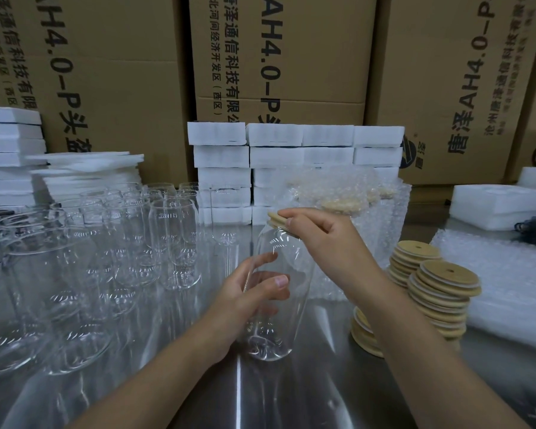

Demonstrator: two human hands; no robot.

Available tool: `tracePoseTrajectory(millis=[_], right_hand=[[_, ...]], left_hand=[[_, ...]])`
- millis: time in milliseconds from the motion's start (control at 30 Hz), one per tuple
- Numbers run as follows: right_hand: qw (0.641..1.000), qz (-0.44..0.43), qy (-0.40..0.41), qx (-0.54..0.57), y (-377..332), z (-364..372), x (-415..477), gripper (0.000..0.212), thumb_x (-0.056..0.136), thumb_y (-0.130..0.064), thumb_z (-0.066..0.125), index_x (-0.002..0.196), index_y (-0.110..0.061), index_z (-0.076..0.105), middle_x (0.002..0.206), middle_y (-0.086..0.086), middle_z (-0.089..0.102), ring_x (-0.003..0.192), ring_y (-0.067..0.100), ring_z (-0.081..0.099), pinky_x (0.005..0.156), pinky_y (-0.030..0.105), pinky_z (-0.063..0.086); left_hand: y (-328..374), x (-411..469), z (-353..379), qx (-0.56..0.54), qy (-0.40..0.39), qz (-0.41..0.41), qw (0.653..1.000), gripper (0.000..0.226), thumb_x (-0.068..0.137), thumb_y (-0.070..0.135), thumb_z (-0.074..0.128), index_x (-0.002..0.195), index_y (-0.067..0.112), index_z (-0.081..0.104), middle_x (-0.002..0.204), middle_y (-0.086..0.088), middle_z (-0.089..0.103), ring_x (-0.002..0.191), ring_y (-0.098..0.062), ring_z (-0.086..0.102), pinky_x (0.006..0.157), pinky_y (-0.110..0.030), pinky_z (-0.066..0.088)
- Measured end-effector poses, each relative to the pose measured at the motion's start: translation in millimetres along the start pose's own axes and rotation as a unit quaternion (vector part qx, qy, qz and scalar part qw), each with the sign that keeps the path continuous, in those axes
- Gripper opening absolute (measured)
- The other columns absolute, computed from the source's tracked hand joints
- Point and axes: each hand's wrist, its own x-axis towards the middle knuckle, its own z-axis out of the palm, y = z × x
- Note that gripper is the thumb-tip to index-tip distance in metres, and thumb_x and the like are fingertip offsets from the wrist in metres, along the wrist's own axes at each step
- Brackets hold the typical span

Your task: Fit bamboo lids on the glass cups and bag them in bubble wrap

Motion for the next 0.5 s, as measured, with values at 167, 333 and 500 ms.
tracePoseTrajectory(millis=[167,333,500], right_hand=[[1.0,0.001,0.007,0.005,2.7,-0.1,0.3,0.027,0.069,-0.049,0.059,0.085,-0.034,0.075,0.09,-0.021,0.072,0.094,-0.004,0.064,0.092,0.026,0.048],[1.0,-0.006,0.0,0.007,2.8,0.7,0.1,0.027,0.068,-0.049,0.056,0.081,-0.037,0.076,0.09,-0.024,0.071,0.092,-0.009,0.063,0.086,0.02,0.046],[1.0,-0.013,-0.008,0.003,1.7,-0.6,-0.9,0.03,0.057,-0.061,0.053,0.073,-0.047,0.074,0.088,-0.022,0.072,0.09,-0.007,0.064,0.081,0.017,0.044]], left_hand=[[-0.6,0.6,0.6,0.001,0.006,0.004,1.0,0.078,0.05,0.052,0.073,0.123,0.028,0.057,0.103,-0.001,0.072,0.092,-0.016,0.072,0.072,-0.029,0.054],[-1.2,1.3,0.3,0.005,0.007,0.008,1.0,0.077,0.052,0.053,0.073,0.123,0.028,0.056,0.103,-0.002,0.072,0.093,-0.017,0.071,0.074,-0.03,0.055],[-1.3,0.6,0.2,0.007,0.007,0.008,1.0,0.077,0.052,0.053,0.073,0.124,0.029,0.056,0.103,-0.002,0.072,0.094,-0.018,0.071,0.074,-0.029,0.054]])
